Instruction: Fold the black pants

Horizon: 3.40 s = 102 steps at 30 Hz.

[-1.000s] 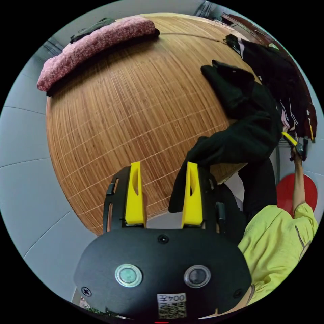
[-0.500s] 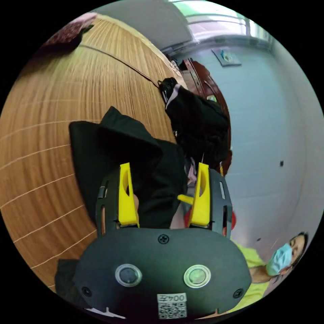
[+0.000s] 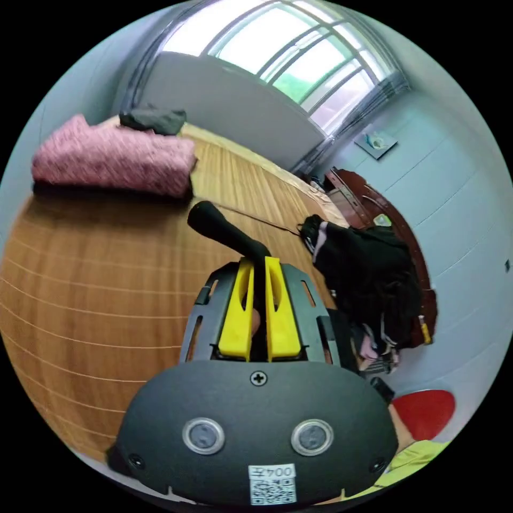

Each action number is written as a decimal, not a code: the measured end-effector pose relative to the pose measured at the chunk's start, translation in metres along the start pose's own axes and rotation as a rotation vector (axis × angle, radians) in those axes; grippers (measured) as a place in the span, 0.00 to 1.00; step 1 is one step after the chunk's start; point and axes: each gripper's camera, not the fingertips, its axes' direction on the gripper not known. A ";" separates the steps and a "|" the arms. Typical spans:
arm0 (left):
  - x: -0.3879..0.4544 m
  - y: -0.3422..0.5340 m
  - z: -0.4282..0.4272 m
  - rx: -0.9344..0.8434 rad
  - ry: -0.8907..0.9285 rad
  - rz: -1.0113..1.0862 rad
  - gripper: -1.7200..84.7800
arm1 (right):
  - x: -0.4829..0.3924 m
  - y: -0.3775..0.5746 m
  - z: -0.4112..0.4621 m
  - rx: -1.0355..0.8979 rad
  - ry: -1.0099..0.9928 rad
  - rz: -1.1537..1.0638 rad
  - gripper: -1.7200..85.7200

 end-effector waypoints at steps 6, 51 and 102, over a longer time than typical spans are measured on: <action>-0.158 -0.001 -0.114 -0.108 -0.193 -0.245 0.19 | -0.004 -0.011 0.000 -0.044 0.018 -0.020 0.01; -0.126 0.259 -0.218 -0.368 -0.169 0.086 0.11 | 0.070 0.116 0.019 0.174 -0.171 0.201 0.01; -0.045 0.200 -0.187 -0.006 -0.310 0.240 0.02 | 0.171 0.077 -0.064 0.703 0.028 0.499 0.04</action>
